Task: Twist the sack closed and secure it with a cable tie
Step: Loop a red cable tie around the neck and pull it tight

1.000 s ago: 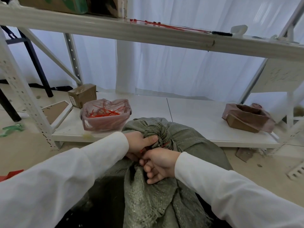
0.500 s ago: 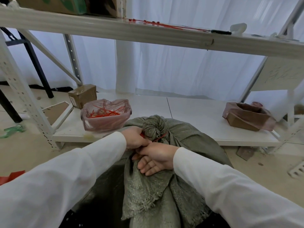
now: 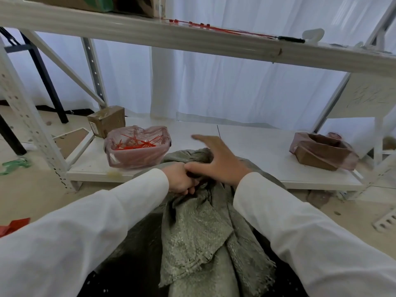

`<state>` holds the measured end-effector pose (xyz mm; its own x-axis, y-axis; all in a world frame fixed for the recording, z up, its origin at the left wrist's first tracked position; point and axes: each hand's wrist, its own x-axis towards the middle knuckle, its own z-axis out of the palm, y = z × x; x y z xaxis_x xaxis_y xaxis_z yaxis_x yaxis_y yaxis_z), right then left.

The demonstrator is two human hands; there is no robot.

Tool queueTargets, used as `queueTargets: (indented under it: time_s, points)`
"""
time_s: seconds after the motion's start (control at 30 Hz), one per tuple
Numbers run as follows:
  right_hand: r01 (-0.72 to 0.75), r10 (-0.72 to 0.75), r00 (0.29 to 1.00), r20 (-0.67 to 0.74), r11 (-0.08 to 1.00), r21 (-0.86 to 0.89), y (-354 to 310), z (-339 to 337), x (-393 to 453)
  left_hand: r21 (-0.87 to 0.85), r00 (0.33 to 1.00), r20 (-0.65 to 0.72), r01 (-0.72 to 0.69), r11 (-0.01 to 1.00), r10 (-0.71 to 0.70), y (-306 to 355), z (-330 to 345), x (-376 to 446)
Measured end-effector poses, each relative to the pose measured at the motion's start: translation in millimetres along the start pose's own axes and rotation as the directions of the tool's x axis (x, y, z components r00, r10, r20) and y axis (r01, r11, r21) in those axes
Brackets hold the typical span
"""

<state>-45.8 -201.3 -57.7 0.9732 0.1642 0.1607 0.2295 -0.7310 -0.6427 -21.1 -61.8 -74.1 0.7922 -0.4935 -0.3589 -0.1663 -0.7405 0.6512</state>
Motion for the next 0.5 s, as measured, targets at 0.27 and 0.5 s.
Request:
queueTargets:
  time_s: [0.27, 0.5]
  points:
    - [0.043, -0.013, 0.987, 0.161, 0.983, -0.18, 1.4, 10.2, 14.5, -0.254, 0.997, -0.04, -0.08, 0.964, 0.073, -18.2, 9.7, -4.4]
    - [-0.155, 0.16, 0.986, -0.042, 0.981, 0.114, 3.0, 9.0, 10.3, -0.165, 0.981, -0.066, -0.192, 0.967, 0.184, -18.4, 13.5, -1.1]
